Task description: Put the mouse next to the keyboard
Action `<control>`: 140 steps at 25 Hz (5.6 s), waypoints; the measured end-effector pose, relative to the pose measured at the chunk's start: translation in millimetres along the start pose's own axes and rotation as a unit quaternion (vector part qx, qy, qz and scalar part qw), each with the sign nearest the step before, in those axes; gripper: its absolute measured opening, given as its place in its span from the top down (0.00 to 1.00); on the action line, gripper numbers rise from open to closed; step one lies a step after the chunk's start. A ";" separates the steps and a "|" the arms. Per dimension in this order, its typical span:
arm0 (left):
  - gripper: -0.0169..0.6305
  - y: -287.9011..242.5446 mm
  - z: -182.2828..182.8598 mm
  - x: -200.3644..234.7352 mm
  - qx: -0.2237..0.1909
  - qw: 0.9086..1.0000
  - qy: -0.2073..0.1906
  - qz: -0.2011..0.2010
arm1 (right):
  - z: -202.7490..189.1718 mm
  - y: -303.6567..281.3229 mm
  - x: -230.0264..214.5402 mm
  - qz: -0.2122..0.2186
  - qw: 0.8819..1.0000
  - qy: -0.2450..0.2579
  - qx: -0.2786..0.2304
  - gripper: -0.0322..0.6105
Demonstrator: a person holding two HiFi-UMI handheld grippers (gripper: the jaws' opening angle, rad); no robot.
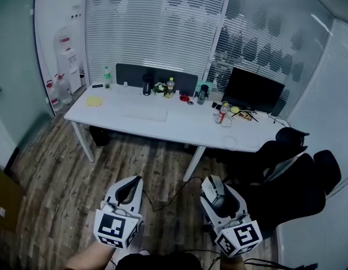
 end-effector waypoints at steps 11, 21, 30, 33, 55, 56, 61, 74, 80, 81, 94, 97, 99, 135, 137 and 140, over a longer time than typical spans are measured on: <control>0.93 13.1 -9.3 64.2 -0.021 0.998 0.037 0.047 | -5.5 -59.3 25.1 0.038 0.999 0.005 0.002 0.49; 0.93 -28.9 -20.7 94.4 -0.012 0.996 0.015 0.089 | -26.8 -139.9 -7.7 0.085 0.996 -0.020 -0.009 0.49; 0.93 -123.1 -26.7 113.5 0.006 0.993 0.014 0.120 | -33.6 -227.3 -79.1 0.119 0.993 -0.024 -0.014 0.49; 0.93 -155.4 -27.4 114.9 0.003 0.992 0.009 0.125 | -36.1 -249.7 -106.2 0.127 0.992 -0.025 -0.014 0.49; 0.93 -286.0 -54.2 106.7 0.035 0.993 -0.002 0.109 | -67.2 -323.5 -203.0 0.149 0.988 -0.044 -0.006 0.49; 0.93 -289.5 -55.8 107.3 0.038 0.994 -0.003 0.106 | -68.7 -324.6 -204.9 0.147 0.988 -0.046 -0.006 0.49; 0.93 -311.1 -61.6 118.9 0.037 0.995 -0.003 0.096 | -70.9 -335.5 -212.7 0.135 0.990 -0.043 -0.009 0.49; 0.93 -364.6 -73.3 228.5 0.017 0.999 0.012 0.024 | -70.2 -415.3 -171.6 0.068 0.997 -0.024 -0.006 0.49; 0.93 -386.6 -76.2 284.5 0.014 1.000 0.020 0.006 | -68.6 -464.2 -149.1 0.054 0.998 -0.019 -0.005 0.49; 0.93 -389.1 -77.0 291.8 0.013 1.000 0.020 0.003 | -67.6 -471.0 -145.5 0.051 0.999 -0.016 -0.005 0.49; 0.93 -408.8 -88.6 371.5 0.008 0.999 0.035 -0.016 | -69.0 -532.1 -106.9 0.015 1.000 0.000 0.000 0.49; 0.93 -415.1 -91.9 385.4 0.013 0.998 0.047 -0.027 | -72.8 -543.8 -103.8 0.006 1.000 -0.002 -0.001 0.49; 0.93 -420.2 -95.2 390.5 0.016 0.997 0.058 -0.037 | -74.9 -550.2 -107.1 -0.001 1.000 -0.002 0.001 0.49; 0.93 -504.1 -145.8 328.1 0.070 0.989 0.032 0.127 | -184.5 -658.3 -328.1 0.032 0.996 -0.026 0.084 0.49; 0.93 -504.9 -148.3 323.1 0.074 0.988 0.030 0.131 | -198.3 -661.2 -335.7 0.026 0.995 -0.031 0.094 0.49; 0.93 -504.8 -152.6 316.2 0.080 0.987 0.023 0.140 | -219.6 -666.6 -345.6 0.021 0.993 -0.037 0.111 0.49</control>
Point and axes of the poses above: the fingertips, and each gripper's own axes: y backward along the fingers, x to its left, z out of its top, the point moved 10 cm from there along y, backward along the fingers, and after that the axes turned 12 degrees about -x, right-handed, at the moved point
